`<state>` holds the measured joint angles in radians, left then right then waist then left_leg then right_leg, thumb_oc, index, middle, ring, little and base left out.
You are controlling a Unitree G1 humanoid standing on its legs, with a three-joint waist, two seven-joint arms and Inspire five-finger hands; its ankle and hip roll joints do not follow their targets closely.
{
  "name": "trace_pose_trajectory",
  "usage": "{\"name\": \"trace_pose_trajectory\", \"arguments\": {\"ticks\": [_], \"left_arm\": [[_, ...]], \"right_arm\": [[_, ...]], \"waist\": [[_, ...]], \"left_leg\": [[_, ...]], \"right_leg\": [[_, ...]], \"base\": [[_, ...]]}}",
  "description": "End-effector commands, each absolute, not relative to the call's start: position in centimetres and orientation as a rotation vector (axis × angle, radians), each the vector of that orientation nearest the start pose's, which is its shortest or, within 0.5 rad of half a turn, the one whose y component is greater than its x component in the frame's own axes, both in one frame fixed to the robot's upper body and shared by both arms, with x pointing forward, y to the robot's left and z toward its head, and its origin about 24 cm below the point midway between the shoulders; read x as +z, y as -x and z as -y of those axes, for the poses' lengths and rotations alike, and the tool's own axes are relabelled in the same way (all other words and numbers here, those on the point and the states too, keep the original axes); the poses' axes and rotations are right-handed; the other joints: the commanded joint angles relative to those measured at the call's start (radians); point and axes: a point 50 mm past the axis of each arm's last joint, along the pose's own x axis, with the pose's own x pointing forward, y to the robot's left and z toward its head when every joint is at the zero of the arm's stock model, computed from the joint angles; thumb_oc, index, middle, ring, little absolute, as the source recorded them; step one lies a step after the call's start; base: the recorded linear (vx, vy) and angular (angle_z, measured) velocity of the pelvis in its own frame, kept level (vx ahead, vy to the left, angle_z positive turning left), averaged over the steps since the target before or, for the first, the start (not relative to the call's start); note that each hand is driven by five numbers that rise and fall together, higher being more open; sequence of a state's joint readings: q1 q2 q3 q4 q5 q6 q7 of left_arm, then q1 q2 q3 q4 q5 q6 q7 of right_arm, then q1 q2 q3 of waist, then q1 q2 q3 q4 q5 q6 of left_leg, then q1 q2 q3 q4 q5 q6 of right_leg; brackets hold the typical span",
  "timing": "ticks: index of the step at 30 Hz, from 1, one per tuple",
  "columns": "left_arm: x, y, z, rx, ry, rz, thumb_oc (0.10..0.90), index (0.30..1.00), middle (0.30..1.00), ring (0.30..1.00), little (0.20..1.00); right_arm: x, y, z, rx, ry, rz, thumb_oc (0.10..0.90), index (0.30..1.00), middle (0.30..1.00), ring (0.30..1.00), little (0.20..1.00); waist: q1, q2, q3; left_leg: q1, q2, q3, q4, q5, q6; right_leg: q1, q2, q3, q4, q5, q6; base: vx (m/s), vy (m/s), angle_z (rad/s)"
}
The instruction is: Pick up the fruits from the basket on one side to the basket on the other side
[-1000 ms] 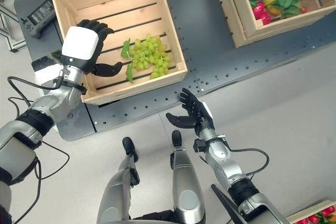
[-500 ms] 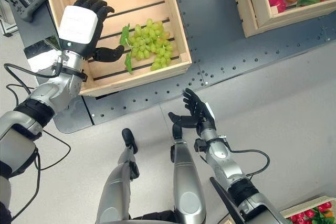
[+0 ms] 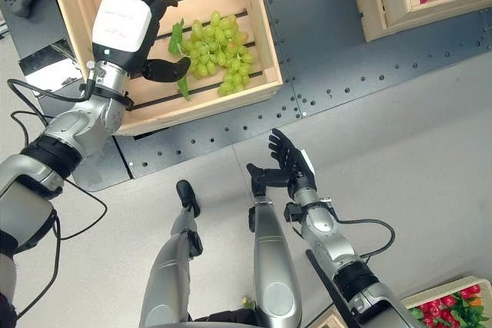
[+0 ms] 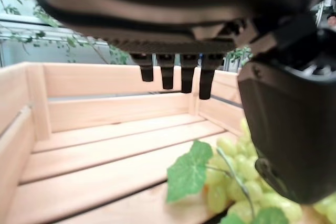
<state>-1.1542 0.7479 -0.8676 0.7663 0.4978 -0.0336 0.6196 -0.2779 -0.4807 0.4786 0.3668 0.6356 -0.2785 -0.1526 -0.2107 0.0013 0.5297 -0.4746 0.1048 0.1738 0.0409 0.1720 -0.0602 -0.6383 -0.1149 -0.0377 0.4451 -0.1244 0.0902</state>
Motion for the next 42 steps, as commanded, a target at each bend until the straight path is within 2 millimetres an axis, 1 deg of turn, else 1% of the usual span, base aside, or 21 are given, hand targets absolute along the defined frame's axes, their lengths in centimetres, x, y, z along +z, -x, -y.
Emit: {"name": "trace_pose_trajectory", "arguments": {"ticks": [1,13,16,19,21,25,30,31,36,37,38,40,42], "left_arm": [[32.0,-38.7,-17.0,0.46,-1.504,0.942,0.8,0.9,0.9,0.9,0.9],[31.8,-39.3,-16.5,0.433,-1.486,0.895,0.8,0.9,0.9,0.9,0.9],[32.1,-39.5,-16.4,0.447,-1.506,0.885,0.8,0.9,0.9,0.9,0.9],[32.3,-39.8,-16.7,0.488,-1.558,0.849,0.8,0.9,0.9,0.9,0.9],[32.4,-40.0,-17.5,0.541,-1.637,0.804,0.8,0.9,0.9,0.9,0.9],[32.7,-40.3,-18.4,0.609,-1.773,0.746,0.8,0.9,0.9,0.9,0.9],[33.0,-40.5,-20.1,0.676,-1.853,0.608,0.8,0.9,0.9,0.9,0.9],[32.2,-40.7,-20.5,0.664,-1.875,0.564,0.8,0.9,0.9,0.9,0.9],[31.1,-41.0,-21.6,0.637,-1.939,0.409,0.8,0.9,0.9,0.9,0.9],[30.8,-41.1,-21.8,0.622,-1.95,0.381,0.563,0.545,0.545,0.545,0.545],[30.6,-41.2,-21.9,0.605,-1.96,0.361,0.4,0.3,0.3,0.3,0.3],[29.9,-41.3,-22.0,0.571,-1.971,0.314,0.4,0.3,0.3,0.3,0.3],[29.8,-41.3,-22.1,0.56,-1.968,0.311,0.4,0.3,0.3,0.3,0.3]], "right_arm": [[7.1,-29.6,17.0,0.1,-0.12,0.181,0.8,0.9,0.9,0.9,0.9],[7.3,-29.8,17.1,0.072,-0.129,0.188,0.8,0.9,0.9,0.9,0.9],[7.3,-29.8,17.1,0.069,-0.128,0.189,0.8,0.9,0.9,0.9,0.9],[7.5,-29.8,17.1,0.063,-0.126,0.195,0.8,0.9,0.9,0.9,0.9],[7.6,-29.8,17.4,0.055,-0.122,0.199,0.8,0.9,0.9,0.9,0.9],[7.6,-29.8,17.8,0.037,-0.125,0.199,0.8,0.9,0.9,0.9,0.9],[7.7,-29.7,18.1,0.025,-0.137,0.205,0.8,0.9,0.9,0.9,0.9],[7.3,-29.4,18.0,0.024,-0.139,0.189,0.8,0.9,0.9,0.9,0.9],[7.5,-29.3,17.9,0.021,-0.139,0.199,0.8,0.9,0.9,0.9,0.9],[7.6,-29.4,17.8,0.02,-0.139,0.203,0.8,0.9,0.9,0.9,0.9],[7.7,-29.4,17.8,0.019,-0.139,0.207,0.8,0.9,0.9,0.9,0.9],[8.0,-29.6,17.6,0.016,-0.141,0.217,0.8,0.9,0.9,0.9,0.9],[8.2,-29.7,17.6,0.013,-0.144,0.222,0.8,0.9,0.9,0.9,0.9]], "waist": [[-0.023,-0.051,-0.01],[-0.047,-0.052,-0.01],[-0.055,-0.055,-0.01],[-0.066,-0.058,-0.01],[-0.076,-0.062,-0.01],[-0.087,-0.065,-0.01],[-0.098,-0.071,-0.01],[-0.099,-0.072,-0.01],[-0.102,-0.071,-0.01],[-0.102,-0.07,-0.01],[-0.101,-0.069,-0.01],[-0.098,-0.066,-0.01],[-0.096,-0.066,-0.01]], "left_leg": [[-0.002,0.009,-0.02,0.176,-0.147,-0.039],[-0.076,0.013,-0.003,0.196,-0.138,-0.04],[-0.093,0.015,0.002,0.203,-0.137,-0.041],[-0.115,0.02,0.01,0.214,-0.136,-0.043],[-0.139,0.022,0.015,0.227,-0.135,-0.045],[-0.165,0.026,0.023,0.238,-0.135,-0.046],[-0.202,0.025,0.026,0.249,-0.13,-0.048],[-0.181,0.026,0.014,0.26,-0.164,-0.055],[-0.202,0.027,0.014,0.27,-0.166,-0.055],[-0.205,0.027,0.014,0.272,-0.167,-0.055],[-0.207,0.027,0.014,0.272,-0.168,-0.055],[-0.21,0.028,0.016,0.273,-0.169,-0.055],[-0.213,0.028,0.016,0.276,-0.169,-0.055]], "right_leg": [[0.07,-0.022,0.037,-0.203,0.16,0.023],[-0.005,-0.012,0.062,-0.192,0.171,0.02],[-0.021,-0.01,0.069,-0.189,0.174,0.02],[-0.046,-0.005,0.078,-0.182,0.178,0.019],[-0.065,-0.004,0.086,-0.181,0.181,0.018],[-0.091,-0.004,0.095,-0.177,0.187,0.019],[-0.125,0.0,0.102,-0.178,0.198,0.021],[-0.101,0.001,0.099,-0.17,0.167,0.026],[-0.122,0.001,0.1,-0.162,0.166,0.027],[-0.126,0.0,0.101,-0.161,0.167,0.028],[-0.128,-0.001,0.1,-0.162,0.166,0.028],[-0.13,-0.002,0.098,-0.161,0.165,0.029],[-0.132,-0.003,0.096,-0.158,0.164,0.03]], "base": [[0.02,-0.032,-0.01],[0.01,-0.015,-0.02],[0.01,-0.008,-0.04],[0.0,0.0,0.0],[0.0,0.0,0.0],[0.01,-0.001,-0.04],[0.01,0.003,0.01],[0.07,0.02,0.01],[0.01,0.005,0.0],[0.0,0.0,0.0],[0.0,0.0,0.0],[0.0,0.0,0.0],[0.0,0.0,0.0]]}}
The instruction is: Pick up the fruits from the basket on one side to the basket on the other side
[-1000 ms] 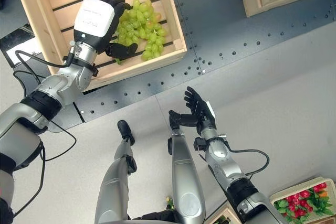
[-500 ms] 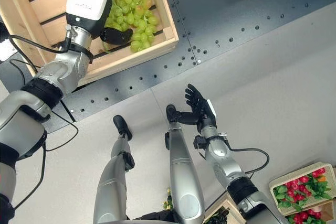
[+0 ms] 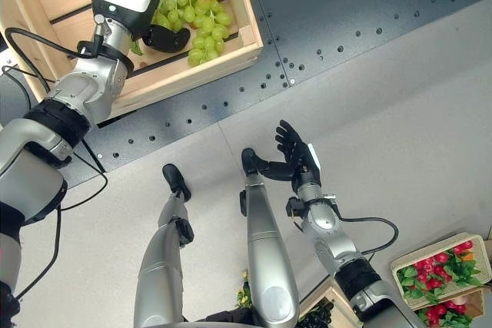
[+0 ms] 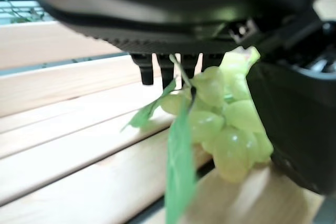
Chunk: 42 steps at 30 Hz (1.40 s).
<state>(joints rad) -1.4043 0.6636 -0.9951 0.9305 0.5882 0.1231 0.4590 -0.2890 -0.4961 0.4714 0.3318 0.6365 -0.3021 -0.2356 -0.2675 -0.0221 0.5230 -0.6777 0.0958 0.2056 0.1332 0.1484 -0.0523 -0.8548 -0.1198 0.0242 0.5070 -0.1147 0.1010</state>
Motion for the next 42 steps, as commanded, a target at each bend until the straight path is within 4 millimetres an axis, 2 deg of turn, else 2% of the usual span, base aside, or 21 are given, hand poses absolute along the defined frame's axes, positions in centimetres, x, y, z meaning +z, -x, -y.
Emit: {"name": "trace_pose_trajectory", "arguments": {"ticks": [1,10,11,14,15,16,21,25,28,35,42], "left_arm": [[29.8,-41.3,-22.1,0.558,-1.966,0.314,0.4,0.3,0.3,0.3,0.3],[29.5,-41.2,-22.0,0.535,-1.977,0.348,0.4,0.3,0.3,0.3,0.3],[30.4,-41.1,-22.1,0.549,-1.984,0.36,0.4,0.3,0.3,0.3,0.3],[30.3,-41.0,-22.3,0.543,-1.996,0.366,0.4,0.3,0.3,0.3,0.3],[29.7,-41.1,-22.3,0.525,-2.002,0.36,0.4,0.3,0.3,0.3,0.3],[30.4,-41.0,-22.3,0.543,-1.999,0.373,0.4,0.3,0.3,0.3,0.3],[30.4,-40.7,-22.7,0.554,-1.963,0.427,0.4,0.3,0.3,0.3,0.3],[30.3,-40.4,-22.7,0.572,-1.88,0.485,0.4,0.3,0.3,0.3,0.3],[30.0,-40.1,-22.9,0.593,-1.741,0.568,0.4,0.3,0.3,0.3,0.3],[28.7,-38.9,-23.1,0.638,-1.3,0.696,0.4,0.3,0.3,0.3,0.3],[27.4,-38.1,-23.0,0.621,-1.214,0.76,0.4,0.3,0.3,0.3,0.3]], "right_arm": [[8.3,-29.7,17.6,0.012,-0.144,0.223,0.8,0.9,0.9,0.9,0.9],[8.5,-29.4,18.2,-0.003,-0.144,0.239,0.8,0.9,0.9,0.9,0.9],[9.1,-29.7,18.3,-0.004,-0.145,0.265,0.8,0.9,0.9,0.9,0.9],[9.3,-29.6,18.5,-0.004,-0.146,0.275,0.8,0.9,0.9,0.9,0.9],[8.8,-29.4,18.5,-0.006,-0.147,0.261,0.8,0.9,0.9,0.9,0.9],[9.4,-29.6,18.5,-0.005,-0.147,0.28,0.8,0.9,0.9,0.9,0.9],[9.4,-29.4,18.8,-0.002,-0.144,0.281,0.8,0.9,0.9,0.9,0.9],[9.3,-29.1,18.8,0.007,-0.151,0.282,0.8,0.9,0.9,0.9,0.9],[9.0,-28.8,18.6,0.021,-0.155,0.285,0.8,0.9,0.9,0.9,0.9],[8.4,-28.4,18.1,0.032,-0.173,0.266,0.8,0.9,0.9,0.9,0.9],[7.8,-28.2,17.5,0.04,-0.174,0.241,0.8,0.9,0.9,0.9,0.9]], "waist": [[-0.039,-0.042,-0.003],[-0.035,-0.04,-0.003],[-0.035,-0.04,-0.003],[-0.034,-0.039,-0.003],[-0.032,-0.039,-0.003],[-0.033,-0.039,-0.003],[-0.029,-0.034,-0.003],[-0.023,-0.033,-0.003],[-0.009,-0.03,-0.003],[0.022,-0.022,-0.003],[0.042,-0.009,-0.007]], "left_leg": [[-0.01,0.037,-0.017,0.185,-0.146,-0.062],[0.007,0.034,-0.019,0.185,-0.151,-0.058],[-0.016,0.033,-0.006,0.173,-0.116,-0.051],[-0.002,0.032,-0.006,0.168,-0.116,-0.051],[0.029,0.033,-0.017,0.175,-0.149,-0.057],[0.003,0.032,-0.006,0.163,-0.115,-0.051],[0.043,0.031,-0.005,0.146,-0.113,-0.052],[0.075,0.03,-0.008,0.135,-0.115,-0.05],[0.141,0.027,-0.016,0.111,-0.116,-0.049],[0.324,0.019,-0.035,0.043,-0.124,-0.049],[0.494,0.021,-0.045,-0.032,-0.123,-0.056]], "right_leg": [[0.085,0.001,0.033,-0.22,0.155,0.02],[0.105,-0.001,0.032,-0.224,0.154,0.019],[0.078,-0.002,0.035,-0.234,0.187,0.014],[0.092,-0.003,0.033,-0.24,0.187,0.015],[0.126,-0.003,0.029,-0.234,0.156,0.02],[0.097,-0.004,0.033,-0.243,0.189,0.015],[0.138,-0.009,0.027,-0.259,0.187,0.013],[0.168,-0.011,0.021,-0.263,0.182,0.013],[0.235,-0.018,0.009,-0.279,0.176,0.015],[0.41,-0.03,-0.016,-0.321,0.161,0.02],[0.574,-0.035,-0.035,-0.365,0.15,0.021]], "base": [[0.0,0.0,0.0],[-0.01,-0.001,0.0],[-0.1,-0.011,0.0],[-0.03,0.011,-0.03],[-0.02,0.008,-0.04],[0.0,0.0,0.0],[-0.04,0.013,-0.02],[-0.02,0.005,-0.01],[-0.02,0.006,-0.03],[0.0,0.007,0.02],[0.03,0.023,0.09]]}}
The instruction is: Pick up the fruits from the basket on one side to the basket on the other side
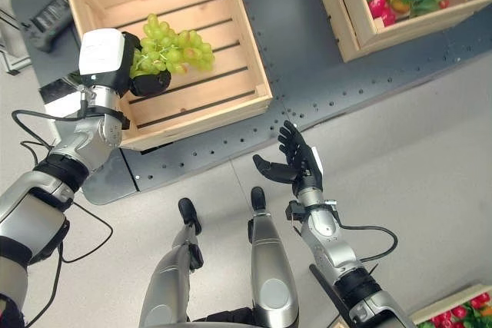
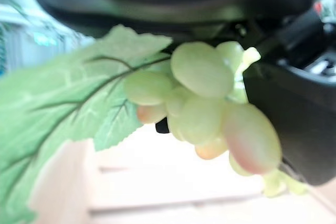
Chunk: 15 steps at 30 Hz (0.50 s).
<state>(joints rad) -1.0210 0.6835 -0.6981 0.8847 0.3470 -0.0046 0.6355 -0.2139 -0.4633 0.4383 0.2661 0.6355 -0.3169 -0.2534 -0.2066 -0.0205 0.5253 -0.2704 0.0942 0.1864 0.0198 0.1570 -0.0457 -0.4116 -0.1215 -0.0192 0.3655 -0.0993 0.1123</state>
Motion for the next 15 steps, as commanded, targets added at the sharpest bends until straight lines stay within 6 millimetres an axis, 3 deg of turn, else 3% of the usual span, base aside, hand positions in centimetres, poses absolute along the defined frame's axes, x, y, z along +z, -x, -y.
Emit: {"name": "trace_pose_trajectory", "arguments": {"ticks": [1,9,15], "left_arm": [[27.2,-38.0,-23.0,0.614,-1.217,0.762,0.4,0.3,0.3,0.3,0.3],[27.1,-36.9,-22.3,0.568,-1.262,0.839,0.4,0.3,0.3,0.3,0.3],[26.7,-36.2,-21.3,0.493,-1.329,0.895,0.4,0.3,0.3,0.3,0.3]], "right_arm": [[7.7,-28.1,17.6,0.041,-0.17,0.232,0.8,0.9,0.9,0.9,0.9],[7.1,-27.4,17.9,0.083,-0.103,0.221,0.8,0.9,0.9,0.9,0.9],[9.2,-27.3,17.0,0.202,0.038,0.332,0.8,0.9,0.9,0.9,0.9]], "waist": [[-0.018,-0.006,-0.022],[-0.014,0.029,-0.115],[0.0,0.04,-0.189]], "left_leg": [[0.099,0.023,-0.027,0.072,-0.132,-0.063],[0.204,0.025,-0.021,0.014,-0.144,-0.069],[0.256,0.028,-0.026,0.013,-0.167,-0.066]], "right_leg": [[0.144,-0.034,0.008,-0.229,0.132,0.009],[0.244,-0.043,-0.006,-0.275,0.114,0.008],[0.304,-0.052,-0.02,-0.286,0.101,0.012]], "base": [[0.09,0.071,0.06],[0.07,0.052,0.06],[0.06,-0.007,0.09]]}}
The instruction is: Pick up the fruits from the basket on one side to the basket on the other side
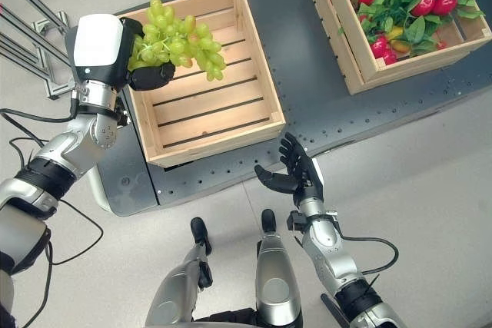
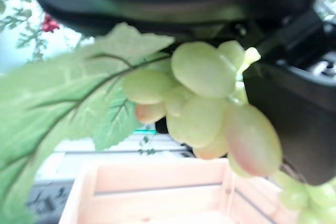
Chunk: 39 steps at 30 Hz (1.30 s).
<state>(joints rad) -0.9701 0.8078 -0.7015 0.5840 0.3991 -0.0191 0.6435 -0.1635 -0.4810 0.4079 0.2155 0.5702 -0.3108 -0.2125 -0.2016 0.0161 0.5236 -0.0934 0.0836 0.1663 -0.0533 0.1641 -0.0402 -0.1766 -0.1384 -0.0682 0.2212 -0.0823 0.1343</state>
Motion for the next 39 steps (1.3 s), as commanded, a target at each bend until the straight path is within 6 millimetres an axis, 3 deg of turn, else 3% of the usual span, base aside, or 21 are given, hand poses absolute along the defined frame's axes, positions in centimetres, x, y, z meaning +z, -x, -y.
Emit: {"name": "trace_pose_trajectory", "arguments": {"ticks": [1,5,8,17,25,39], "left_arm": [[26.6,-36.1,-21.2,0.477,-1.339,0.9,0.4,0.3,0.3,0.3,0.3],[25.8,-35.5,-20.6,0.382,-1.394,0.916,0.4,0.3,0.3,0.3,0.3],[26.0,-35.3,-20.1,0.329,-1.473,0.927,0.4,0.3,0.3,0.3,0.3],[28.1,-35.2,-19.6,0.228,-1.606,1.002,0.4,0.3,0.3,0.3,0.3],[29.0,-35.1,-18.0,0.139,-1.673,1.084,0.4,0.3,0.3,0.3,0.3],[28.1,-34.7,-16.7,0.059,-1.705,1.155,0.4,0.3,0.3,0.3,0.3]], "right_arm": [[9.9,-27.3,16.8,0.233,0.068,0.359,0.8,0.9,0.9,0.9,0.9],[14.2,-28.0,15.9,0.252,0.294,0.536,0.8,0.9,0.9,0.9,0.9],[16.7,-29.0,15.2,0.25,0.333,0.577,0.8,0.9,0.9,0.9,0.9],[20.2,-30.4,14.3,0.333,0.241,0.548,0.8,0.9,0.9,0.9,0.9],[19.6,-32.2,14.3,0.383,0.147,0.395,0.8,0.9,0.9,0.9,0.9],[13.4,-32.7,13.6,0.542,-0.228,0.004,0.8,0.9,0.9,0.9,0.9]], "waist": [[-0.002,0.006,-0.2],[0.022,0.017,-0.272],[0.041,0.024,-0.317],[0.078,0.029,-0.404],[0.096,0.021,-0.438],[0.109,0.0,-0.462]], "left_leg": [[0.088,0.039,-0.007,0.084,-0.176,-0.071],[0.139,0.037,-0.013,0.061,-0.183,-0.072],[0.171,0.036,-0.017,0.04,-0.184,-0.074],[0.218,0.036,-0.026,-0.025,-0.17,-0.08],[0.228,0.037,-0.029,-0.021,-0.178,-0.074],[0.258,0.04,-0.024,-0.021,-0.197,-0.064]], "right_leg": [[0.082,-0.037,0.029,-0.147,0.084,-0.008],[0.146,-0.044,0.02,-0.182,0.089,0.003],[0.188,-0.048,0.011,-0.213,0.098,0.01],[0.257,-0.051,-0.016,-0.3,0.137,0.028],[0.276,-0.055,-0.031,-0.3,0.133,0.03],[0.304,-0.062,-0.032,-0.308,0.129,0.037]], "base": [[0.09,-0.01,0.03],[0.1,-0.017,0.03],[0.1,-0.031,0.07],[0.04,-0.045,0.05],[0.0,-0.019,0.01],[0.02,-0.006,-0.01]]}}
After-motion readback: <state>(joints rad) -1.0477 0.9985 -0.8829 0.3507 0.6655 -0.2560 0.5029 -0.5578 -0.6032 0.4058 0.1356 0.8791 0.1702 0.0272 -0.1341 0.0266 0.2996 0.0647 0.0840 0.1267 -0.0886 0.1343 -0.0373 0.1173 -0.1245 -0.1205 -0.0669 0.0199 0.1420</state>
